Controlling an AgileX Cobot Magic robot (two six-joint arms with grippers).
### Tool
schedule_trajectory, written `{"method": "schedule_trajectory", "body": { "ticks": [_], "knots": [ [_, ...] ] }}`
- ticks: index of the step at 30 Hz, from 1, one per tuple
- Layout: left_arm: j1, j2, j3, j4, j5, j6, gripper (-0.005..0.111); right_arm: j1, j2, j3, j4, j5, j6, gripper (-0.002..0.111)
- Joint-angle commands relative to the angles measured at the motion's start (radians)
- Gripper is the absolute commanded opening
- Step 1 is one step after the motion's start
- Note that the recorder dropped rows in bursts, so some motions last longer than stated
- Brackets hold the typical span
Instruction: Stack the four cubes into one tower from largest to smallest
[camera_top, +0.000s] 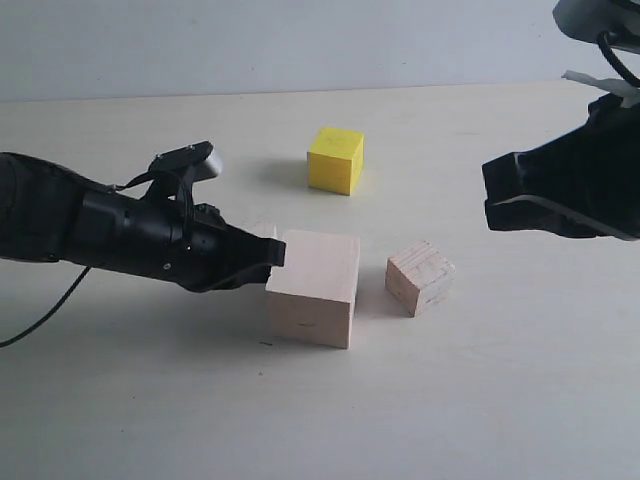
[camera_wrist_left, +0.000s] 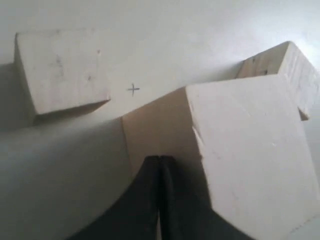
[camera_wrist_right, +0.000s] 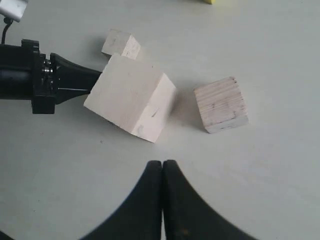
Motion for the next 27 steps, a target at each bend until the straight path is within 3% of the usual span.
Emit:
{"method": "schedule_trajectory", "body": {
  "ticks": [1, 12, 16, 19, 27],
  "knots": [
    [-0.007, 0.001, -0.018, -0.011, 0.003, -0.01, 0.0, 0.004, -0.008, -0.006, -0.001, -0.002, 0.0, 0.0],
    [-0.007, -0.1, 0.132, 0.032, 0.008, -0.089, 0.0, 0.004, -0.008, -0.006, -0.001, 0.027, 0.0, 0.0],
    [-0.016, -0.152, 0.182, 0.03, 0.096, -0.09, 0.0, 0.004, -0.008, -0.006, -0.001, 0.027, 0.0, 0.0],
    [-0.042, -0.156, 0.18, 0.02, 0.165, -0.09, 0.0, 0.004, -0.008, -0.006, -0.001, 0.027, 0.0, 0.0],
    [-0.112, -0.081, 0.109, 0.022, 0.123, -0.074, 0.0, 0.004, -0.008, -0.006, -0.001, 0.027, 0.0, 0.0]
  ]
}}
